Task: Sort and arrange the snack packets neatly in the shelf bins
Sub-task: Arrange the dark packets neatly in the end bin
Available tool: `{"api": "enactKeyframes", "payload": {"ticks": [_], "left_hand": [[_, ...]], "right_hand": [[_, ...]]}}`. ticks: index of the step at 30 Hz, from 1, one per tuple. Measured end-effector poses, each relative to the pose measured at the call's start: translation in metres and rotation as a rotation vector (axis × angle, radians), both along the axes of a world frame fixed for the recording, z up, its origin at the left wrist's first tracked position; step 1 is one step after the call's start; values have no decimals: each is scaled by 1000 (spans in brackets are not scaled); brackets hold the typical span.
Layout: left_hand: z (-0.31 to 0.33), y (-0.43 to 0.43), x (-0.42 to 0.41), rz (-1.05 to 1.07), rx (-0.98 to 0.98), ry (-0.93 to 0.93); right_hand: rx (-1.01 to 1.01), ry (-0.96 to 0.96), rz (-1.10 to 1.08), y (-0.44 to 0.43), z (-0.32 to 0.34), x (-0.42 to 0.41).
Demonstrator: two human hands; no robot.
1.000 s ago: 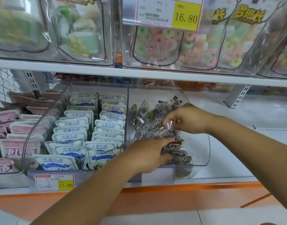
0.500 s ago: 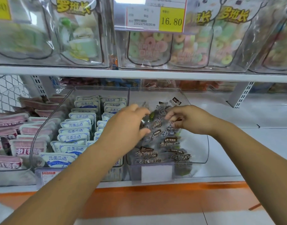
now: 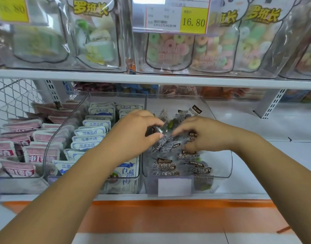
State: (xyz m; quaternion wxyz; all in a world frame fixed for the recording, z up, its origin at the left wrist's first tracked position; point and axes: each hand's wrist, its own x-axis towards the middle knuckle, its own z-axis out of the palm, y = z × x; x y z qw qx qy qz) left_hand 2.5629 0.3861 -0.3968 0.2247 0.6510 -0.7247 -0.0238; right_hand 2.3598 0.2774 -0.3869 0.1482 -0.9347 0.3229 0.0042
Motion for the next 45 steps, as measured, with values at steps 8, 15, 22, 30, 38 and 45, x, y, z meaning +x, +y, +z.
{"api": "enactKeyframes", "payload": {"ticks": [8,15,22,30,38,45], "left_hand": [[-12,25,19,-33,148,-77],[-16,40,23,-51,167,-61],[-22,39,20,-38,141,-39],[-7,0,-18,-62,29,-363],[1,-22,-26,-85,294,-448],[-15,-35,-44,-9,192,-672]], "right_hand": [[-20,188,22,-1,-22,27],[-108,103,31,5,-30,42],[202,-72,-54,9,-31,42],[60,240,9,0,-6,12],[-273,398,196,-13,-6,-3],[-204,386,193,-14,-11,-16]]}}
